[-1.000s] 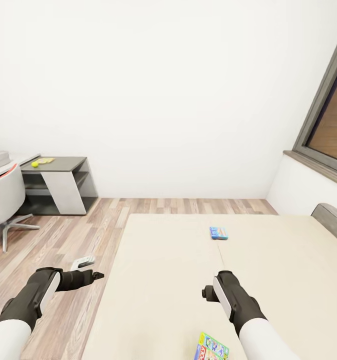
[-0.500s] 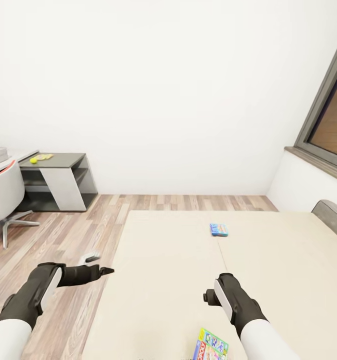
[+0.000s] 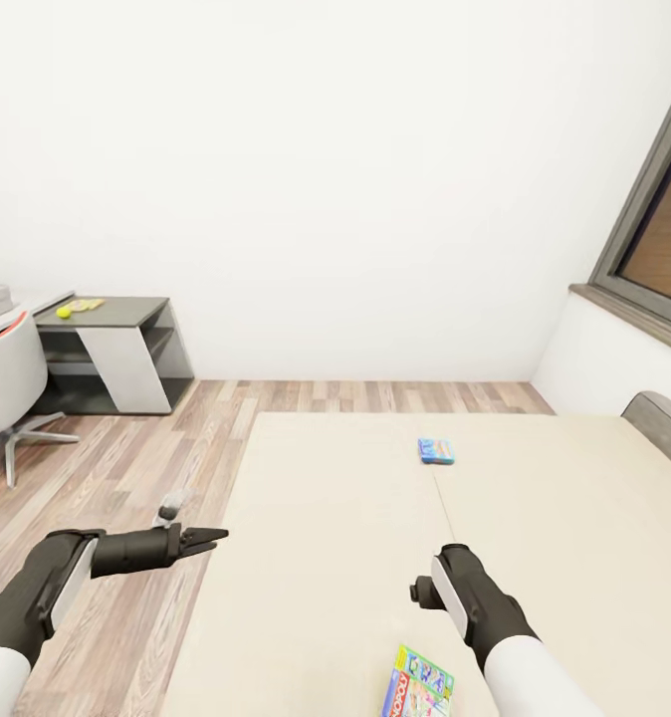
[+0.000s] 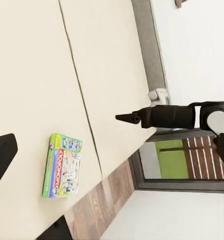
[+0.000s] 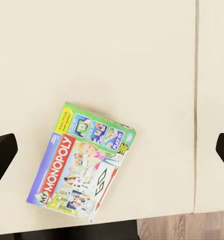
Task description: Put all the toys in the child's room - the three board games (two on the bed and one on the table), the two jigsaw puzzles on the table, and the tennis ball on the table - inside the toy box on the table in the child's room.
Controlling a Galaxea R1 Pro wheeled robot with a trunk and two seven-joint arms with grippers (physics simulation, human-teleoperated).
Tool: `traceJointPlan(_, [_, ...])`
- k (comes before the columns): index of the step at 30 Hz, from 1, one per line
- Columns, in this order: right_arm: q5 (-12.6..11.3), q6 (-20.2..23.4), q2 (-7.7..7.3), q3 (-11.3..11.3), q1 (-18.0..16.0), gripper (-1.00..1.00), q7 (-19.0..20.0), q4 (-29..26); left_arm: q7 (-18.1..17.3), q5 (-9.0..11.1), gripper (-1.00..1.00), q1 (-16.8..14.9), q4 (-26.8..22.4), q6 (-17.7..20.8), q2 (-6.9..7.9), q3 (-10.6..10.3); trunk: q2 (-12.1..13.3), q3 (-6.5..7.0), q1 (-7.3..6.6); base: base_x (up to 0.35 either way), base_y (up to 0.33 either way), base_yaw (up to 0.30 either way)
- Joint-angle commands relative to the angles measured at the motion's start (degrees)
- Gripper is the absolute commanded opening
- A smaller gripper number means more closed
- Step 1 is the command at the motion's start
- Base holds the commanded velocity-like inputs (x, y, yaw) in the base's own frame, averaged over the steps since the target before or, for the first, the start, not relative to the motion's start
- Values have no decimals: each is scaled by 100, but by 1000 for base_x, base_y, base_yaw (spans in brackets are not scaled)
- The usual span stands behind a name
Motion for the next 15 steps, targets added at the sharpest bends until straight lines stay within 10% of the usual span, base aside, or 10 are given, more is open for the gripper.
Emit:
traceJointPlan(1, [-28,18,3,-20,-5,100,-27,-7,-20,16,100,-3,1,49,5,2,-11,-21,3,0,0,0])
traceJointPlan(15, [-26,18,-23,-21,-8,100,-5,-7,-42,36,100,0,8,72,1,-9,-11,-153,3,0,0,0])
